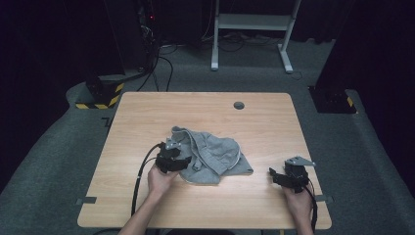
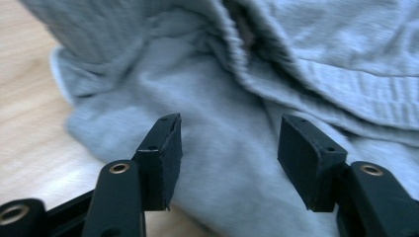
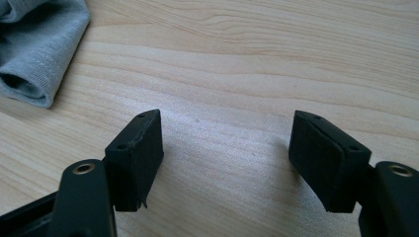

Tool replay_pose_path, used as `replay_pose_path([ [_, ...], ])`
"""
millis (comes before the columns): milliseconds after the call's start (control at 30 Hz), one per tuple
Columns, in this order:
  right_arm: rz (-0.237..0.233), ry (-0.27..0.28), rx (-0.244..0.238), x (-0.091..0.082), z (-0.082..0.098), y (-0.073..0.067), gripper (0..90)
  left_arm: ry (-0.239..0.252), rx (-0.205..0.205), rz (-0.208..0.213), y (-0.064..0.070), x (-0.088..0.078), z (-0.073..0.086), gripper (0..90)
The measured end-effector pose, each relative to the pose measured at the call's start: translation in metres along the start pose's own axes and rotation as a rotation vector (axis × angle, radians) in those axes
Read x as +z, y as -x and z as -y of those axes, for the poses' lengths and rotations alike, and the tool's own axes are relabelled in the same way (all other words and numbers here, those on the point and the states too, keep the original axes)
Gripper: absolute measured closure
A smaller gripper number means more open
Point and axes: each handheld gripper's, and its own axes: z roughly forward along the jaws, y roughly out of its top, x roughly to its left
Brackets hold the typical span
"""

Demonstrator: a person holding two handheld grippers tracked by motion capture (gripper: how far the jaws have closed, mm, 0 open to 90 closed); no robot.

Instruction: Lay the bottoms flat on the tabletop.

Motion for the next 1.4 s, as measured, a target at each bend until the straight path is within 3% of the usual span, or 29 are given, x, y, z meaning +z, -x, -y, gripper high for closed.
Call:
replay_pose_path([
  [200, 0.0, 0.0, 0.0, 0.0, 0.0, 0.0, 28.8, 0.02, 0.011, -0.001, 0.016, 0.001, 0.007, 40.1],
  [400, 0.001, 0.0, 0.0, 0.0, 0.0, 0.0, 28.8, 0.01, 0.044, -0.054, 0.024, 0.005, 0.015, 37.7],
  [567, -0.007, -0.002, -0.007, 0.001, -0.001, -0.001, 27.9, 0.012, 0.022, -0.051, 0.024, 0.011, 0.025, 36.3],
  [800, -0.037, -0.007, -0.033, 0.002, -0.002, -0.006, 24.4, 0.055, 0.043, -0.07, 0.025, 0.012, 0.032, 34.6],
  [867, -0.042, -0.005, -0.036, 0.002, -0.002, -0.006, 27.1, 0.05, 0.048, -0.074, 0.026, 0.013, 0.032, 34.3],
  [967, -0.053, -0.006, -0.048, 0.0, -0.003, -0.008, 41.0, 0.047, 0.052, -0.079, 0.026, 0.013, 0.032, 33.5],
  [1133, -0.137, 0.038, -0.044, -0.001, -0.007, -0.018, 48.5, 0.044, 0.06, -0.087, 0.027, 0.013, 0.032, 32.6],
  [1400, -0.262, 0.109, -0.159, -0.003, -0.032, -0.056, 59.4, 0.044, 0.057, -0.086, 0.027, 0.013, 0.032, 32.5],
])
